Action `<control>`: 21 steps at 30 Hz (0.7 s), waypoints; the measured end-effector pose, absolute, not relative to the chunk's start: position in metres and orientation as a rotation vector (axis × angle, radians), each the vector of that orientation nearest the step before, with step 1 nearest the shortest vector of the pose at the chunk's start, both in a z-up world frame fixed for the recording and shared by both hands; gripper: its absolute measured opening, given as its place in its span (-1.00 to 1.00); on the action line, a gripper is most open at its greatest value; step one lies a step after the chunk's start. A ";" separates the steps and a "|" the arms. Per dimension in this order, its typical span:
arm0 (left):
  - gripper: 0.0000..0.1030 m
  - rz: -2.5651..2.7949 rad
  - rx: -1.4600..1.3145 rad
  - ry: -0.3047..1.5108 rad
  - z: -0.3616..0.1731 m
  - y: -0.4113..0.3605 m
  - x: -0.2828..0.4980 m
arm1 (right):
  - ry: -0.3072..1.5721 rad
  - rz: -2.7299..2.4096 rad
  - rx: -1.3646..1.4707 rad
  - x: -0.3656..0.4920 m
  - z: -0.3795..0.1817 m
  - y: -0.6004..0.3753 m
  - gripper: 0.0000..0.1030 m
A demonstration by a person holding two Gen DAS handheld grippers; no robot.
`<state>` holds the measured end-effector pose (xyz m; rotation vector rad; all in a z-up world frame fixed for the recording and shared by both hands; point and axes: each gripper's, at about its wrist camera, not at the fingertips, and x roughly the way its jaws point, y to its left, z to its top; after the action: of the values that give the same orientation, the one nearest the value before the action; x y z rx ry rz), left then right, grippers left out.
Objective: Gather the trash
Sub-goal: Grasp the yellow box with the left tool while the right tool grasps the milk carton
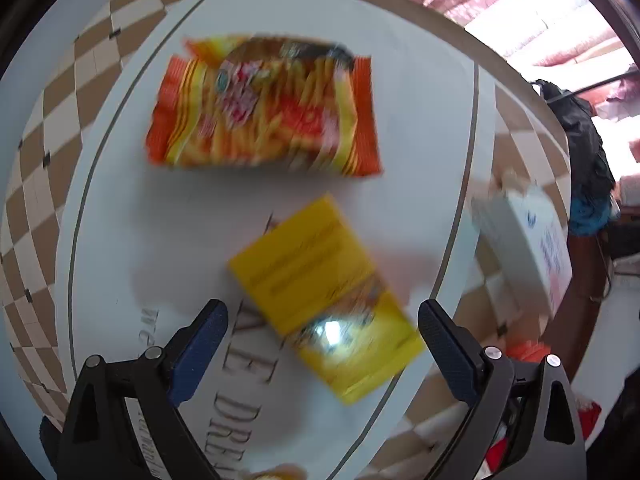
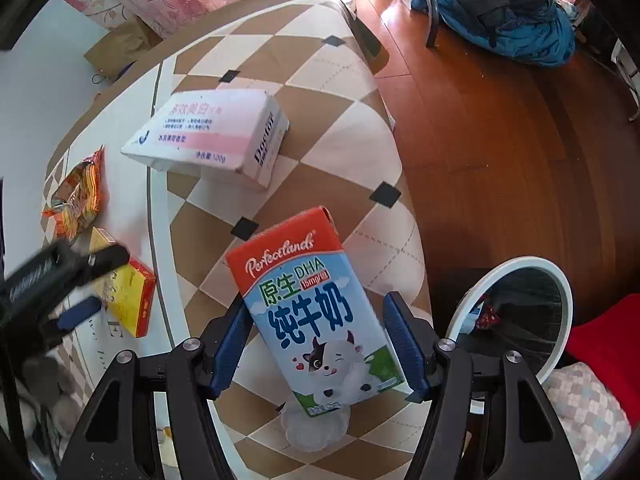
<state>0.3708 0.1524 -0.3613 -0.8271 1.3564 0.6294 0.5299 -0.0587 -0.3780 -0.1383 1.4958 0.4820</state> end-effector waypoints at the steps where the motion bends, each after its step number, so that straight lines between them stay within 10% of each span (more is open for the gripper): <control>1: 0.87 0.648 -0.816 1.361 -0.362 0.153 0.374 | 1.491 0.479 -0.155 0.532 -0.378 -0.058 0.33; 10: 0.25 0.607 -0.507 1.381 -0.353 0.119 0.369 | 1.469 0.480 -0.182 0.522 -0.377 -0.048 0.22; 21: 0.21 0.430 -0.273 1.434 -0.349 0.121 0.323 | 1.504 0.557 -0.226 0.509 -0.381 -0.040 0.33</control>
<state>0.3229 0.1213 -0.3493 -0.2727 1.4340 0.4303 0.5091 -0.0400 -0.3815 -0.2261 1.5038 0.5572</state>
